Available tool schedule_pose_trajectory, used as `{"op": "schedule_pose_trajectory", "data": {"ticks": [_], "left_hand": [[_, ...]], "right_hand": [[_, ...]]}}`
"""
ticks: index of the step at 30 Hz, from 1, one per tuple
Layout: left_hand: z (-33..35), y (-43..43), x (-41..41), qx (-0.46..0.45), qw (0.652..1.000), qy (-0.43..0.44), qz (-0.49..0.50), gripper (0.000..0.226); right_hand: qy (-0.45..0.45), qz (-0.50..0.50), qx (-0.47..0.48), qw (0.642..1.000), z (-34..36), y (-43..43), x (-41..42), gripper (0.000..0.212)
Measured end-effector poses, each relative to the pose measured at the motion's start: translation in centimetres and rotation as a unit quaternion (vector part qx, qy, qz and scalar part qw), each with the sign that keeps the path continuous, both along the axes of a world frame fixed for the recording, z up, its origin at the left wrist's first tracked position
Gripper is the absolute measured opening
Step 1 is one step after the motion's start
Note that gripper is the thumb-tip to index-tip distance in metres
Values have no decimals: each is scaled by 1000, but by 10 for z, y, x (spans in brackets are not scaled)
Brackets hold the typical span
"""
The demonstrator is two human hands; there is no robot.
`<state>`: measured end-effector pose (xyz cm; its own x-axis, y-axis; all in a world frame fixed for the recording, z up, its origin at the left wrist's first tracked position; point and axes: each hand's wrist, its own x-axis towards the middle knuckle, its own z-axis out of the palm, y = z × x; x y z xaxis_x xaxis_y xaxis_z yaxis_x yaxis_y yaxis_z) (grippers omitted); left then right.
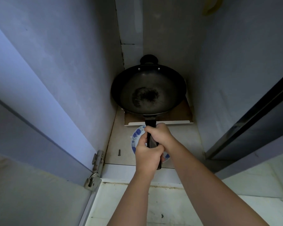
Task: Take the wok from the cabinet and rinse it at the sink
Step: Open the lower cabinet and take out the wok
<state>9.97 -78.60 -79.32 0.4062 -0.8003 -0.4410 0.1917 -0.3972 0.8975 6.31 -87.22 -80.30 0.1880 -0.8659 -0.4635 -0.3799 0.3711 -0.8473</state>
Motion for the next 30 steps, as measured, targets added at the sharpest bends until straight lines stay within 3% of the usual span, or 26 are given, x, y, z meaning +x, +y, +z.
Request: {"op": "schedule_pose_trajectory", "data": {"ticks": [11, 16, 18, 24, 30], "left_hand": [[34, 35, -9, -28, 999, -1, -26, 45], [53, 58, -19, -18, 1000, 1, -13, 47], [62, 67, -21, -15, 1000, 0, -15, 45], [105, 95, -19, 31, 999, 0, -25, 40], [175, 129, -26, 93, 994, 44, -27, 36]], "right_hand": [[8, 7, -46, 999, 29, 31, -9, 17], [13, 34, -51, 998, 49, 53, -17, 11], [15, 33, -53, 998, 54, 63, -20, 18], [42, 17, -47, 998, 92, 95, -24, 26], [78, 19, 17, 997, 154, 133, -32, 25]]}}
